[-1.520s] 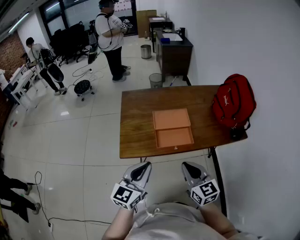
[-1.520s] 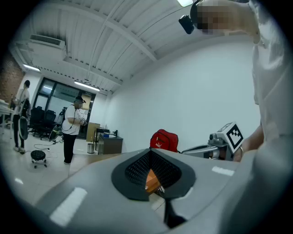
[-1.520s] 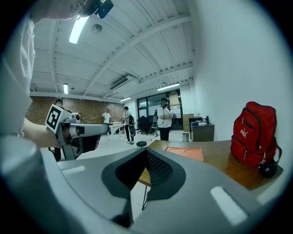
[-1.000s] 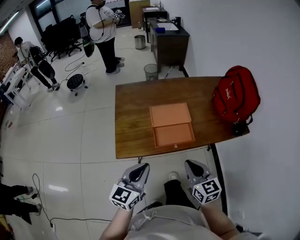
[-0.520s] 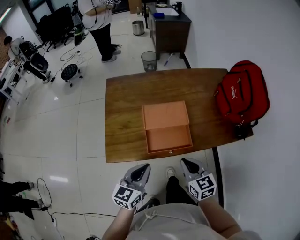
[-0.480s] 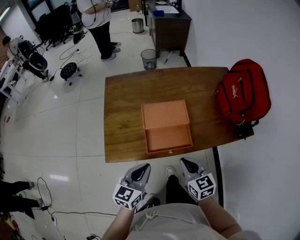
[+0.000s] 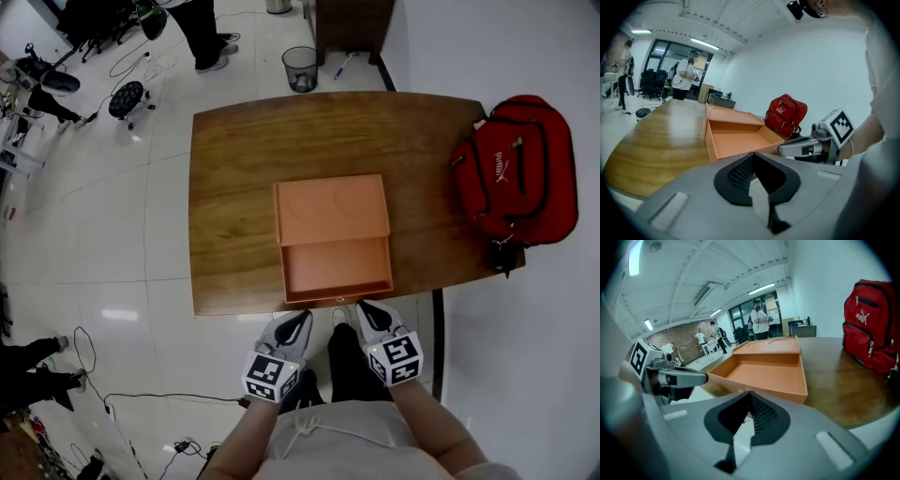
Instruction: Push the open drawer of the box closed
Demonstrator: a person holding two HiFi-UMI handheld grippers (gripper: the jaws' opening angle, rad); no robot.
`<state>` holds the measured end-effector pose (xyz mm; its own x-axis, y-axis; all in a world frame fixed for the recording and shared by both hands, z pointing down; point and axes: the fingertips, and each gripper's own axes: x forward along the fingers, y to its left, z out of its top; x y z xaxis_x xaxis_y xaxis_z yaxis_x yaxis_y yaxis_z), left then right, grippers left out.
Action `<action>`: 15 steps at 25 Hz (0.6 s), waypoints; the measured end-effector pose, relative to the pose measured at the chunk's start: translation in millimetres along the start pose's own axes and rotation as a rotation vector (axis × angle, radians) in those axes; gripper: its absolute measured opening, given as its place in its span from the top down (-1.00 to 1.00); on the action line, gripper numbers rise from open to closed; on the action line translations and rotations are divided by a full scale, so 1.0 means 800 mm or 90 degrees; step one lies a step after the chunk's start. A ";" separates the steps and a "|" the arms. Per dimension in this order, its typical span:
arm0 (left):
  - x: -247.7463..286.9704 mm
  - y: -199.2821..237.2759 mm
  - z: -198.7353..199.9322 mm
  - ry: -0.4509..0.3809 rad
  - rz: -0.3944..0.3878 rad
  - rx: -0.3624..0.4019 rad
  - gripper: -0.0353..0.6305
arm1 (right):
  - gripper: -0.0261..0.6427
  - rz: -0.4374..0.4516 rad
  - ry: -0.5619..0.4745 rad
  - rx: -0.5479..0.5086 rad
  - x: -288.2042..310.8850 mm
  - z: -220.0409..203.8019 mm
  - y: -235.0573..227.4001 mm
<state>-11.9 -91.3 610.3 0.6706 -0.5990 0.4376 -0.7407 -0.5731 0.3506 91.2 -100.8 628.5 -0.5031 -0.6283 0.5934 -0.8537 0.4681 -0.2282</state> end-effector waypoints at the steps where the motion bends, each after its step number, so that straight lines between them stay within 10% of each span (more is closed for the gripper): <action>1: 0.005 0.003 -0.002 0.007 0.011 0.002 0.88 | 0.90 0.002 0.004 0.007 0.004 -0.002 -0.003; 15: 0.044 0.030 0.021 0.015 0.005 -0.039 0.88 | 0.90 0.017 0.025 0.025 0.039 0.020 -0.021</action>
<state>-5.1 -135.5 619.9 0.6643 -0.5898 0.4592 -0.7474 -0.5324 0.3973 87.9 -137.9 638.5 -0.5212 -0.5909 0.6158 -0.8449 0.4590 -0.2748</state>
